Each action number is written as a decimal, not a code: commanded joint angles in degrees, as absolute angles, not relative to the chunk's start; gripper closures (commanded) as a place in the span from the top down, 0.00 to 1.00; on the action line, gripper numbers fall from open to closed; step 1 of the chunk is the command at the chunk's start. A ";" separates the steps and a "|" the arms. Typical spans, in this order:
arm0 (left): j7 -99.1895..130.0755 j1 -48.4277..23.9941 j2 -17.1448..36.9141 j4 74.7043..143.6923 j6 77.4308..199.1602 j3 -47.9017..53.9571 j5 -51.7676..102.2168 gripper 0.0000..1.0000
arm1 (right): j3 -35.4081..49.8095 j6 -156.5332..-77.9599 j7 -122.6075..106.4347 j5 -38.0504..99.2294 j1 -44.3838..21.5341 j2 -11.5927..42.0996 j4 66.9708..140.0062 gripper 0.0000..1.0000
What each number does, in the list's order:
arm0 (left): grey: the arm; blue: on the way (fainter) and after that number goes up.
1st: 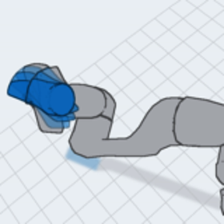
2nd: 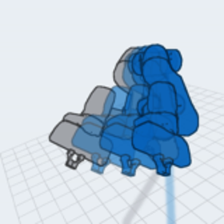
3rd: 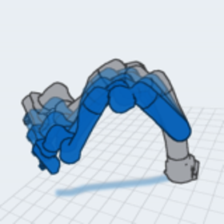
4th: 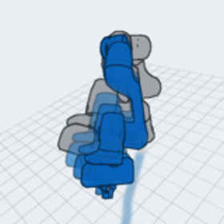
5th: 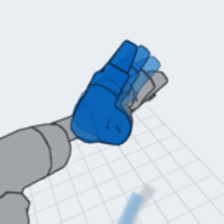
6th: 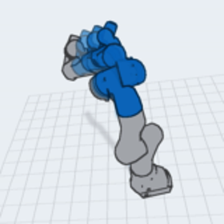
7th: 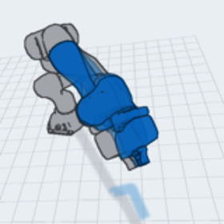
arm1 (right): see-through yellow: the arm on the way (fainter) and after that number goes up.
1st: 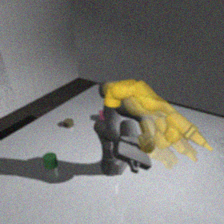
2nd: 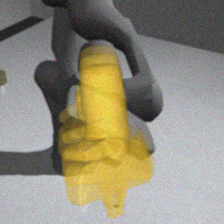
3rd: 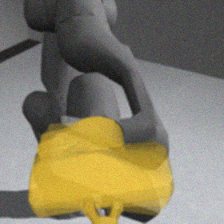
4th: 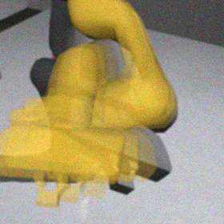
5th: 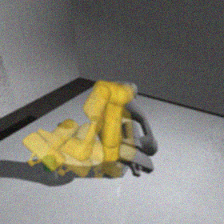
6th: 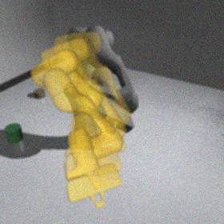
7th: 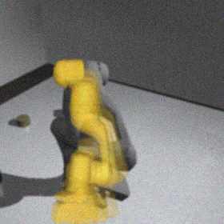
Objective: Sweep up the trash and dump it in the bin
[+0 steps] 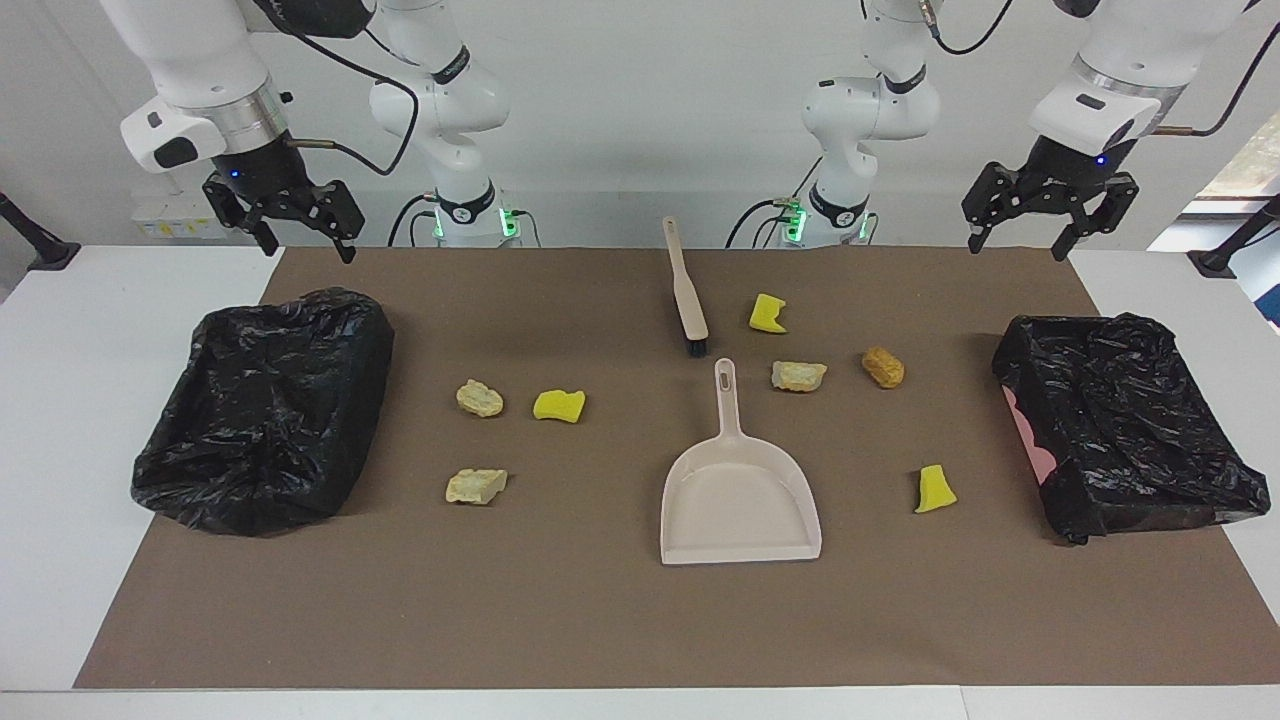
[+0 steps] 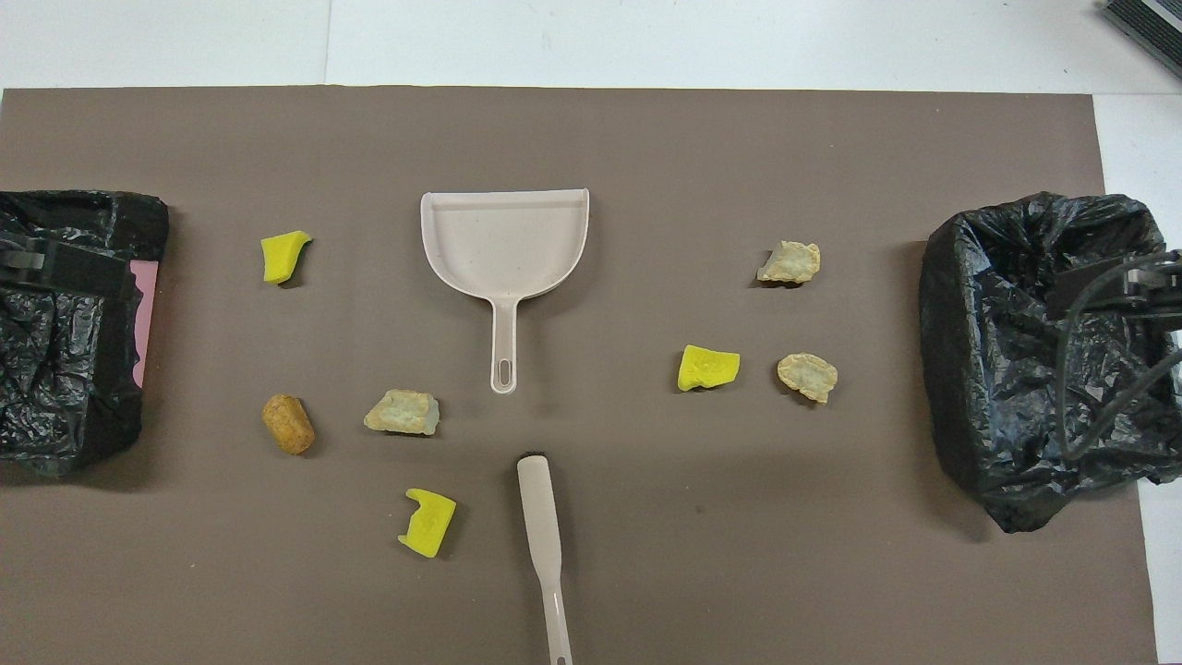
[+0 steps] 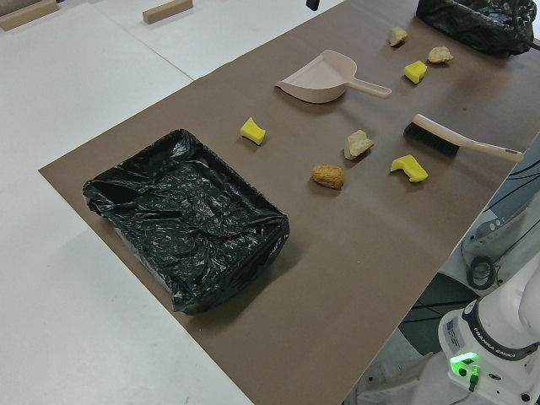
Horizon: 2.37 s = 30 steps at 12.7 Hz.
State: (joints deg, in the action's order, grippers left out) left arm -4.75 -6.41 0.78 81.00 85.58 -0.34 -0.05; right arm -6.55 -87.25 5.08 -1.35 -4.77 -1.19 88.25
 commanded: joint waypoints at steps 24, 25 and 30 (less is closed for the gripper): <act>-5.10 -4.31 -0.79 82.53 84.64 -0.35 0.09 1.00 | -5.45 -86.91 2.38 -0.35 -5.01 -4.04 92.28 1.00; -5.10 -4.31 -0.79 82.53 84.64 -0.35 0.09 1.00 | -5.19 -88.49 2.29 0.00 -5.36 -3.87 93.07 1.00; -4.84 -4.31 -0.79 82.53 84.64 -0.35 0.09 1.00 | -4.92 -96.93 2.72 0.70 -12.03 2.27 94.31 1.00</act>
State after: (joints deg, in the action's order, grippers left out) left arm -4.77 -4.86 0.53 81.23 85.03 -0.53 -0.05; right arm -4.98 -94.19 3.98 -0.54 -10.48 0.08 93.82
